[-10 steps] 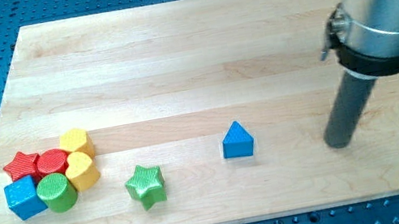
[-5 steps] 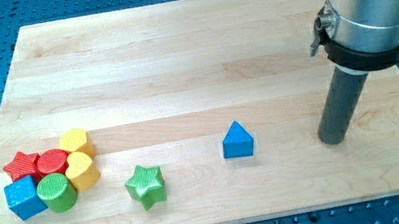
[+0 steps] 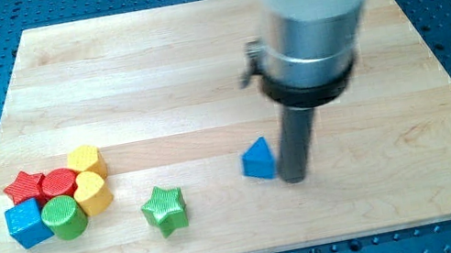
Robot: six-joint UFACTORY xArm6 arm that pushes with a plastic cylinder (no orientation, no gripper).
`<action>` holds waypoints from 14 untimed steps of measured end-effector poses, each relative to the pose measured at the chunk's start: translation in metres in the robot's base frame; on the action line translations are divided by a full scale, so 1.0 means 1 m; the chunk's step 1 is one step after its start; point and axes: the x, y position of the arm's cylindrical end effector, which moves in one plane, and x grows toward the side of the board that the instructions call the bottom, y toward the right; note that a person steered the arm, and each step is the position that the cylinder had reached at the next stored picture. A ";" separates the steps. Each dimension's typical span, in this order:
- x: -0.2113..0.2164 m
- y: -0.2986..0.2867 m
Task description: Push the blue triangle into the group of blocks
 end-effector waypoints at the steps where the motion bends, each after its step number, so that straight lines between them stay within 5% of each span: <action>1: 0.000 -0.034; 8: -0.017 -0.054; 12: -0.124 -0.159; 13: -0.120 -0.201; 14: -0.116 -0.159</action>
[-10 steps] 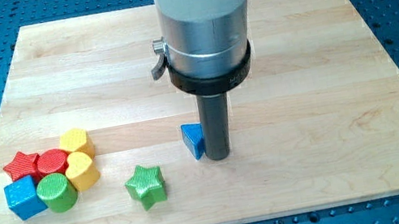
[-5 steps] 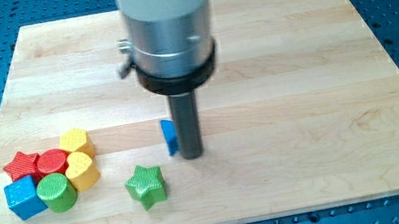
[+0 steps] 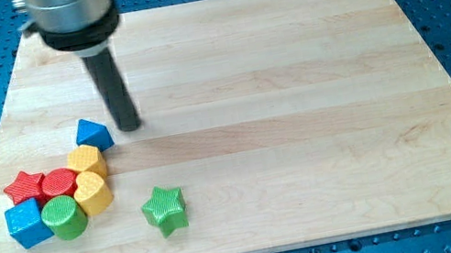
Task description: Push the blue triangle into the group of blocks
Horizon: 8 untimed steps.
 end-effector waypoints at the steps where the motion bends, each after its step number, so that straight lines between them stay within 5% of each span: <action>1: 0.027 -0.022; 4: -0.022 -0.068; 6: 0.040 -0.100; 8: 0.016 -0.097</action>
